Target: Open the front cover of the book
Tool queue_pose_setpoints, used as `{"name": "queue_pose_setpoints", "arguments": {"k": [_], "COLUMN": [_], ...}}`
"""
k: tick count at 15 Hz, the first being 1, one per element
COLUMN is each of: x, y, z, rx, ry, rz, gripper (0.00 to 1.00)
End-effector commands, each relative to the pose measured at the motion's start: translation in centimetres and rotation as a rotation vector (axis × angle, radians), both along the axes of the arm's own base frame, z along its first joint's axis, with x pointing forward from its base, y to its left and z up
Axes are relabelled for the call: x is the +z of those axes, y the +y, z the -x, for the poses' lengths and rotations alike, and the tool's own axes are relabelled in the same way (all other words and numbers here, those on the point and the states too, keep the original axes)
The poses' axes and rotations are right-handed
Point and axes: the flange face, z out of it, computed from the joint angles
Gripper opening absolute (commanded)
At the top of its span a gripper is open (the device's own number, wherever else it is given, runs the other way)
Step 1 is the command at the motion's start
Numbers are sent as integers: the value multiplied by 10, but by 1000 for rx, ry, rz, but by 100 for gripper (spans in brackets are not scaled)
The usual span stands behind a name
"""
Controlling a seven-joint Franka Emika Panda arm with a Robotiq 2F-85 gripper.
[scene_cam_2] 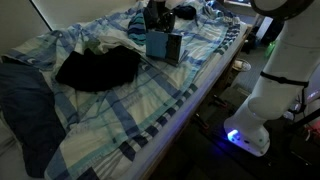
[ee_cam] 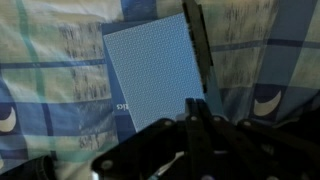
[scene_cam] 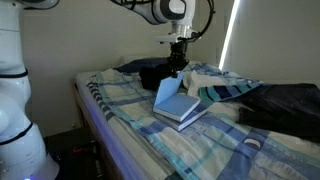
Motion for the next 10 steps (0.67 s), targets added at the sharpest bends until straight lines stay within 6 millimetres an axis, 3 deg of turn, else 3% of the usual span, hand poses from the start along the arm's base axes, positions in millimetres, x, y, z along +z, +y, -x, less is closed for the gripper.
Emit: {"name": "queue_pose_setpoints", "arguments": {"k": [1,8,9,10], "x": [3,4,-1,0], "y": [13,38,33,36], "z": [19,24,12,13], "rx": [88,228,184,196], "ry": [28,29,24,23], "rz": [7,-2,-14,-15], "gripper": [6,5,5,5]}}
